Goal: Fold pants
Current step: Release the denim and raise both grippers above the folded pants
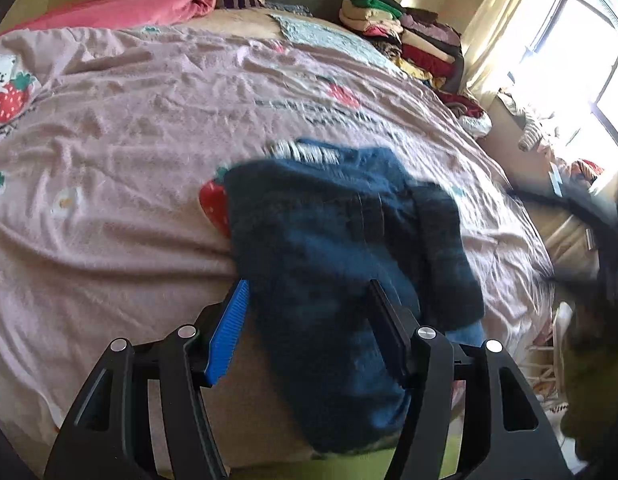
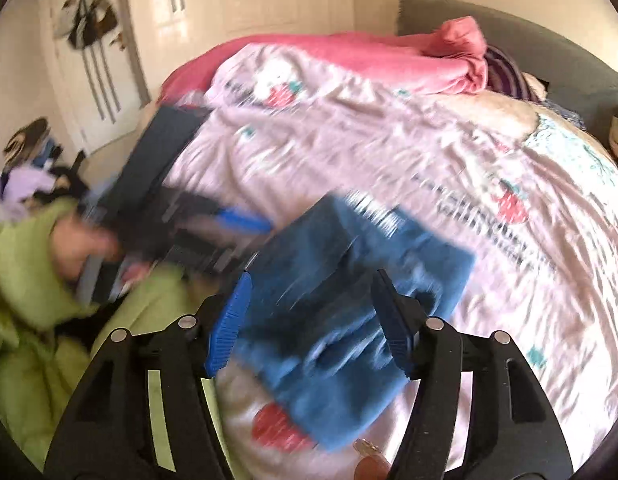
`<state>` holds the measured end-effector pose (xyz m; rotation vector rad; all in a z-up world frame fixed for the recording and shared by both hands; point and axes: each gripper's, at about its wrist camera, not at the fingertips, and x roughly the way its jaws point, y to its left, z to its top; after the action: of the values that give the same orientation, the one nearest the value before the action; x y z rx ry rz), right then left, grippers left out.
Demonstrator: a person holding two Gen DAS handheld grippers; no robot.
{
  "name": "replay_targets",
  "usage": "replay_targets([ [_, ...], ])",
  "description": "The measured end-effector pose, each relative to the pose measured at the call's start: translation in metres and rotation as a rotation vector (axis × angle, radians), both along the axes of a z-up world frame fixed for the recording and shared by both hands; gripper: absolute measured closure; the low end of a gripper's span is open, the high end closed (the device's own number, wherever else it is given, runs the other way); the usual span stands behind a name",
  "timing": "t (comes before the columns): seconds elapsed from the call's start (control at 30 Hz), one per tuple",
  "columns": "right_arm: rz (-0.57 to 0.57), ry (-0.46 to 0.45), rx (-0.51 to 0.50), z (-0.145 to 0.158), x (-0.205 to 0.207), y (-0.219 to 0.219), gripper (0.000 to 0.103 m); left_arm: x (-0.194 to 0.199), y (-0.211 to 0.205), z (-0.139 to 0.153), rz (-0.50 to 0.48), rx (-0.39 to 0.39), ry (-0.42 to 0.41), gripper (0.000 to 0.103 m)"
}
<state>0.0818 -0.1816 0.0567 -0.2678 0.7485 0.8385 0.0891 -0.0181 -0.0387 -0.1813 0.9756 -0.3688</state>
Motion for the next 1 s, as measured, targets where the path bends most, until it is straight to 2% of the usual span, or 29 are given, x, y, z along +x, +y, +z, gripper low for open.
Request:
replay_targets([
  [0.1, -0.026, 0.050, -0.005, -0.008, 0.038, 0.019, 0.051, -0.009, -0.009, -0.009, -0.025, 0.021, 0.015, 0.044],
  [0.17, -0.031, 0.088, -0.035, -0.020, 0.057, 0.032, 0.072, -0.013, -0.014, -0.013, -0.033, 0.040, 0.016, 0.044],
  [0.27, -0.020, 0.140, -0.078, -0.038, 0.079, 0.049, 0.073, -0.018, -0.019, -0.016, -0.044, 0.059, 0.014, 0.044],
  [0.3, -0.014, 0.150, -0.113, -0.045, 0.084, 0.055, 0.073, -0.018, -0.019, -0.017, -0.049, 0.063, 0.014, 0.038],
  [0.33, -0.011, 0.152, -0.156, -0.054, 0.088, 0.060, 0.075, -0.018, -0.019, -0.018, -0.054, 0.057, 0.022, 0.036],
  [0.4, -0.034, 0.139, -0.243, -0.069, 0.096, 0.066, 0.085, -0.018, -0.018, -0.020, -0.054, 0.054, 0.028, 0.036],
  [0.43, -0.054, 0.129, -0.286, -0.076, 0.098, 0.067, 0.086, -0.018, -0.019, -0.021, -0.055, 0.055, 0.028, 0.036],
  [0.47, -0.080, 0.125, -0.315, -0.084, 0.101, 0.066, 0.086, -0.019, -0.018, -0.021, -0.056, 0.052, 0.027, 0.036],
  [0.6, -0.129, 0.163, -0.284, -0.097, 0.104, 0.059, 0.085, -0.018, -0.017, -0.021, -0.055, 0.041, 0.031, 0.036],
  [0.73, -0.146, 0.152, -0.226, -0.087, 0.099, 0.053, 0.083, -0.020, -0.017, -0.020, -0.054, 0.036, 0.033, 0.035],
  [0.93, -0.189, 0.121, -0.103, -0.052, 0.083, 0.029, 0.060, -0.021, -0.016, -0.014, -0.052, 0.027, 0.026, 0.032],
  [1.0, -0.204, 0.110, -0.058, -0.040, 0.074, 0.020, 0.056, -0.022, -0.017, -0.012, -0.053, 0.025, 0.022, 0.028],
])
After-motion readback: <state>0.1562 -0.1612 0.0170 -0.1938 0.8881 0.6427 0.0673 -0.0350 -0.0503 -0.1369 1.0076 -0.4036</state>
